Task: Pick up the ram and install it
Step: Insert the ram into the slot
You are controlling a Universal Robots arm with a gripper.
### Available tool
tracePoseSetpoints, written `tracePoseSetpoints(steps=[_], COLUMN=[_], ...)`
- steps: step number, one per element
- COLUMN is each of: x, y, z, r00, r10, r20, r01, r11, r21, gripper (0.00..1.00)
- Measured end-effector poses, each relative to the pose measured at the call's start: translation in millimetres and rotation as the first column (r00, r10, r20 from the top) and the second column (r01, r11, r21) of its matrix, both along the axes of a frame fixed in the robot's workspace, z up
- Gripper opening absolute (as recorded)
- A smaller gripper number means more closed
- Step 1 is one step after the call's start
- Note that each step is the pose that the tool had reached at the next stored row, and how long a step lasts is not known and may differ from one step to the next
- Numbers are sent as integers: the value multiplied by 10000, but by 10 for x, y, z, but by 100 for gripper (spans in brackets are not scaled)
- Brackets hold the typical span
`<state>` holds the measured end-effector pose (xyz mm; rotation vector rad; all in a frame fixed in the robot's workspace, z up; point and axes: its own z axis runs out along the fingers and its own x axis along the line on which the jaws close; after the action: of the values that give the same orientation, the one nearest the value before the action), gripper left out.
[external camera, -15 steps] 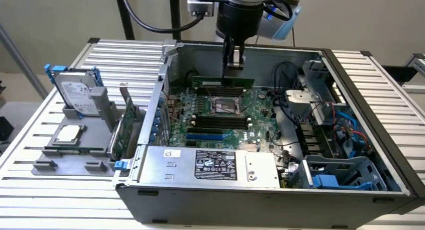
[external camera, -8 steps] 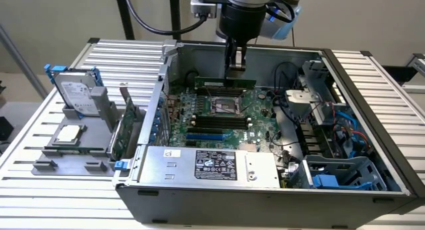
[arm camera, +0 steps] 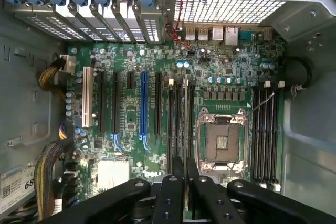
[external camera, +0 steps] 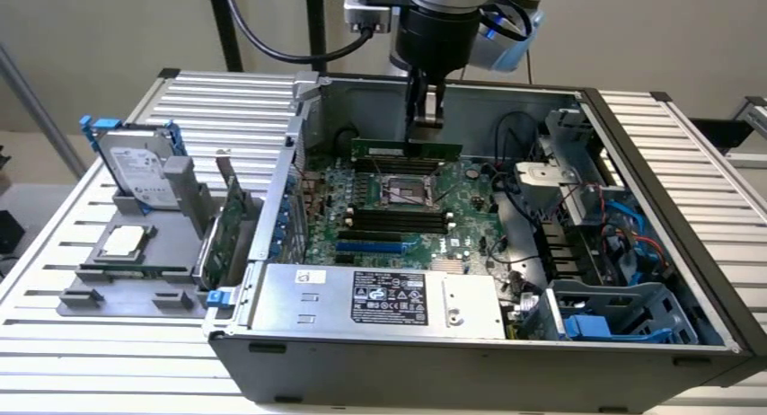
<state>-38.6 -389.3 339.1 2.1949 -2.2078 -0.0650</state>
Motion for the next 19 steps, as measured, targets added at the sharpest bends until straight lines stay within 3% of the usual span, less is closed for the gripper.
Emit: tracePoseSetpoints(steps=[6, 19], x=[0, 2], y=[0, -3], z=[-2, -234], r00=[10000, 9999], r10=[-1, -137], r20=[0, 1], r01=[1, 137], r11=[10000, 9999], r21=[0, -1], gripper=[0, 0])
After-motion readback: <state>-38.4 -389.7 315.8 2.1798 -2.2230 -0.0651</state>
